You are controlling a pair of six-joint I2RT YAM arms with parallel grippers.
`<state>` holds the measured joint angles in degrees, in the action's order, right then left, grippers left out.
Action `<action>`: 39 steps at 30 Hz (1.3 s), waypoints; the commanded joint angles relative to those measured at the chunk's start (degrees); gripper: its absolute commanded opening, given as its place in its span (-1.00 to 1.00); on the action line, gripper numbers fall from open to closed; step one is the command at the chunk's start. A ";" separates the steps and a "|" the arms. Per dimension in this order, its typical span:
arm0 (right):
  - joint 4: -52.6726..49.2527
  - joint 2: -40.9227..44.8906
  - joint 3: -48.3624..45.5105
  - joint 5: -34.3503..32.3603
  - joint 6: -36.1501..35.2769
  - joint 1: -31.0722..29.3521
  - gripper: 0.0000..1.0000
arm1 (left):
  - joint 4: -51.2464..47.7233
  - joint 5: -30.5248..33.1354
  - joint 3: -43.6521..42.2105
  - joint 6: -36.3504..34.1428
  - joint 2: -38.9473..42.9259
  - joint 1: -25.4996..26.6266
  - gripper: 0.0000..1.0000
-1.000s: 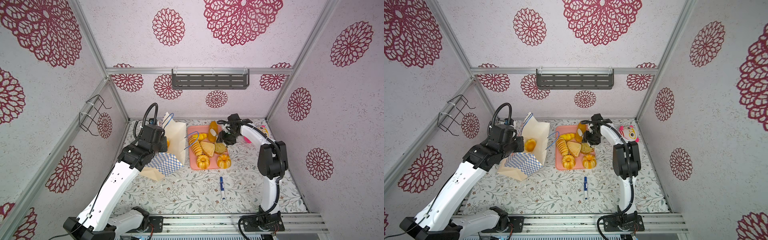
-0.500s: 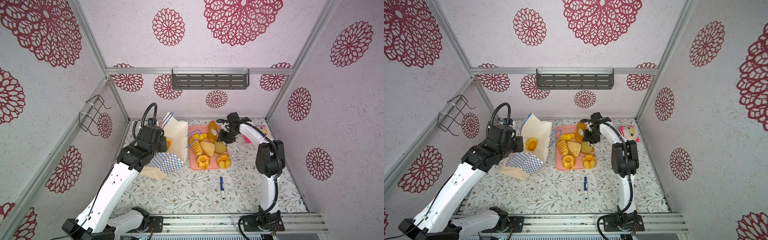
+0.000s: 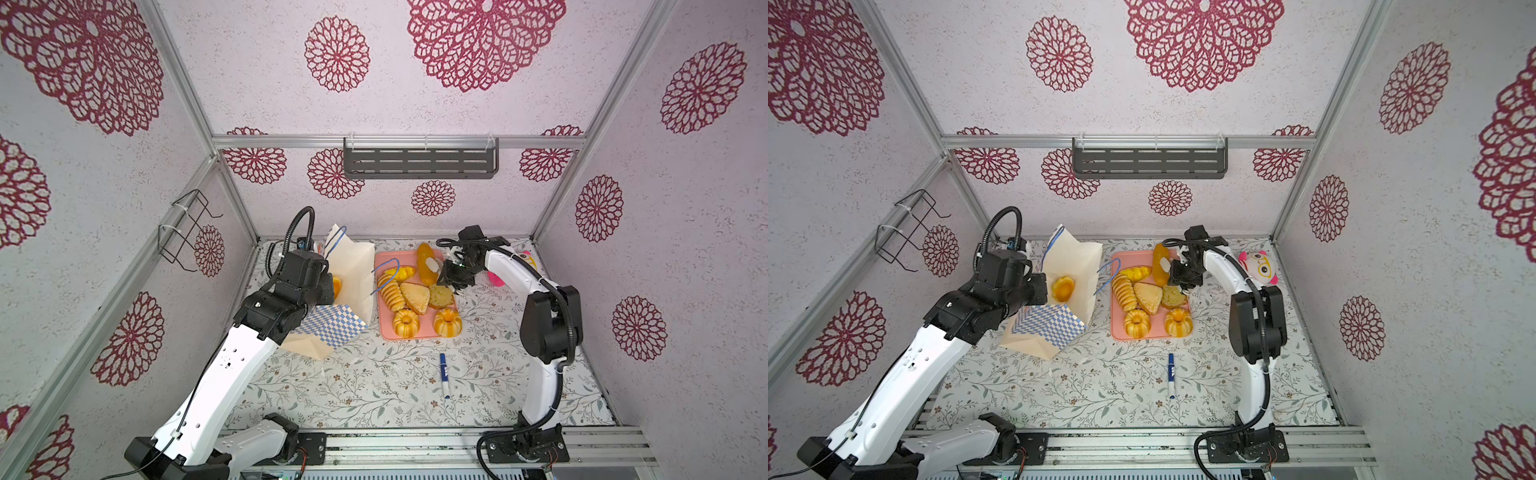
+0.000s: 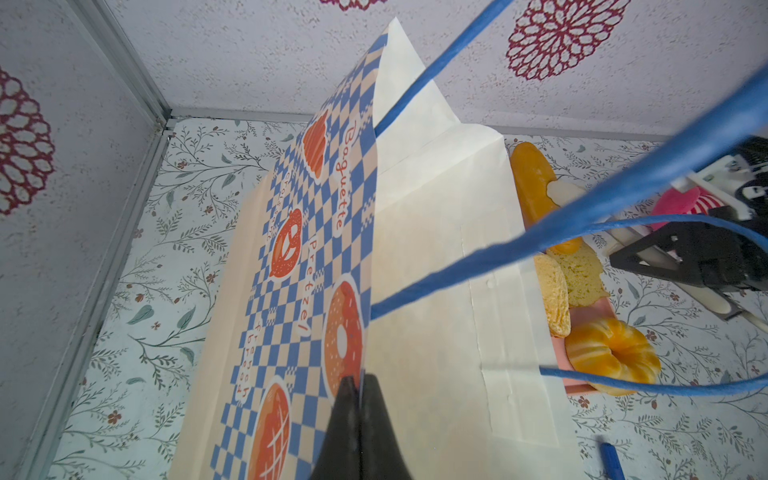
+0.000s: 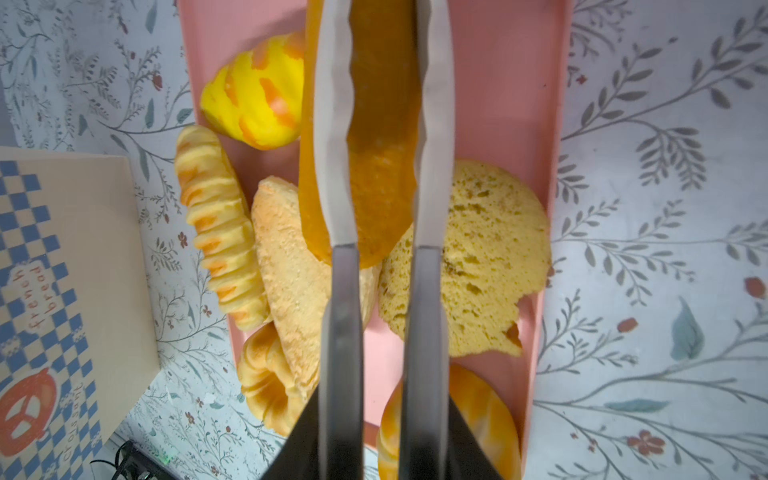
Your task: Place the fake bread into the paper bag
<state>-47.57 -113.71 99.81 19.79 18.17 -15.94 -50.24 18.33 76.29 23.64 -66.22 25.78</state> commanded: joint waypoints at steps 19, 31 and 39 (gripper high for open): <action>5.15 29.79 -10.46 2.03 4.70 -4.25 -0.72 | 1.14 1.38 -0.98 2.33 1.70 0.37 -1.00; 1.59 31.71 -0.67 -1.42 5.73 -9.68 -0.73 | 1.15 0.04 0.78 2.49 -0.58 0.51 -1.00; -0.11 28.68 10.62 -3.10 6.85 -16.54 -0.74 | 1.27 -0.13 0.87 2.73 -0.73 0.50 -1.00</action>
<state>-48.31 -85.08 105.91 17.74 23.64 -30.24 -49.56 18.59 75.72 25.63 -66.72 25.80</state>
